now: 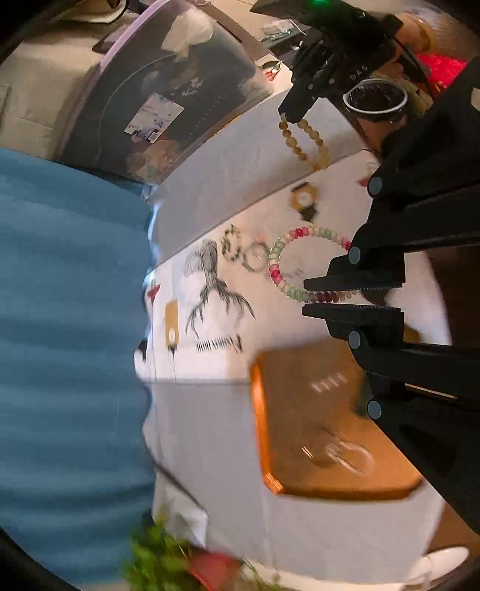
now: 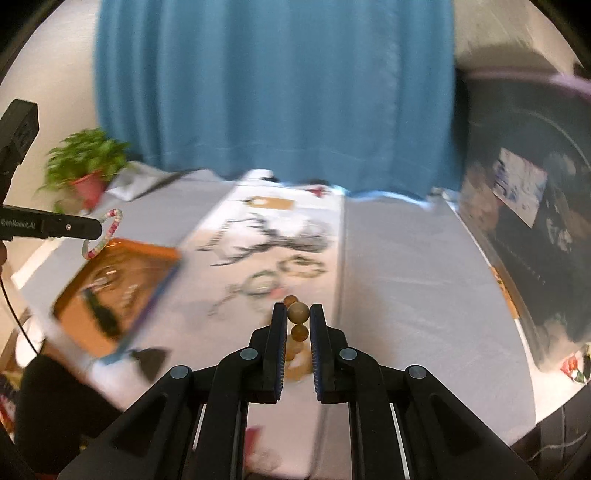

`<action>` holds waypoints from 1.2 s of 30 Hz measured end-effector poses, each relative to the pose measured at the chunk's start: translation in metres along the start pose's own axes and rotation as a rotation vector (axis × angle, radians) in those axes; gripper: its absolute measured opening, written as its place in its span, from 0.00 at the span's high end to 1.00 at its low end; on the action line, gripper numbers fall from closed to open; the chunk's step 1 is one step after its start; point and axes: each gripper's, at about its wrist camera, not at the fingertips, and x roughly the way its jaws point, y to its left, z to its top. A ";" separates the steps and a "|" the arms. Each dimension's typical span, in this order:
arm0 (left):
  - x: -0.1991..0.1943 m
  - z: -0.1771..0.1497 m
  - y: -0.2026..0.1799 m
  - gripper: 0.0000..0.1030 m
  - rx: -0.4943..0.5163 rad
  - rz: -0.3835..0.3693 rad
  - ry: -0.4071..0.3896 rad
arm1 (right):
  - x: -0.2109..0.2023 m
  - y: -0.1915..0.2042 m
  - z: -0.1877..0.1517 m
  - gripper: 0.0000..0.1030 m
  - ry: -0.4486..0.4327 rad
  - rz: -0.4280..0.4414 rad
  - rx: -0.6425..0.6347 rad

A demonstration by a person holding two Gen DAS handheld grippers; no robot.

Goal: Organize jewelry
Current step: 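Lift and carry both bead bracelets toward the copper tray with both tools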

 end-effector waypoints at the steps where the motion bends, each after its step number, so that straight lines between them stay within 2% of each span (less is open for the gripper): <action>1: -0.010 -0.009 0.004 0.96 -0.008 0.009 -0.009 | -0.007 0.010 -0.003 0.88 -0.002 0.014 -0.007; 4: -0.042 -0.047 0.017 0.96 -0.018 0.046 -0.033 | -0.039 0.049 -0.018 0.88 -0.005 0.067 -0.031; 9: -0.084 -0.111 0.035 0.96 -0.053 0.061 -0.047 | -0.078 0.102 -0.046 0.88 0.006 0.114 -0.070; 15: -0.109 -0.158 0.047 0.96 -0.115 0.050 -0.052 | -0.110 0.149 -0.077 0.88 0.034 0.162 -0.100; 22: -0.128 -0.176 0.054 0.96 -0.131 0.067 -0.091 | -0.137 0.181 -0.085 0.88 0.025 0.190 -0.162; 36: -0.134 -0.170 0.067 0.96 -0.144 0.087 -0.120 | -0.142 0.193 -0.071 0.88 -0.003 0.202 -0.192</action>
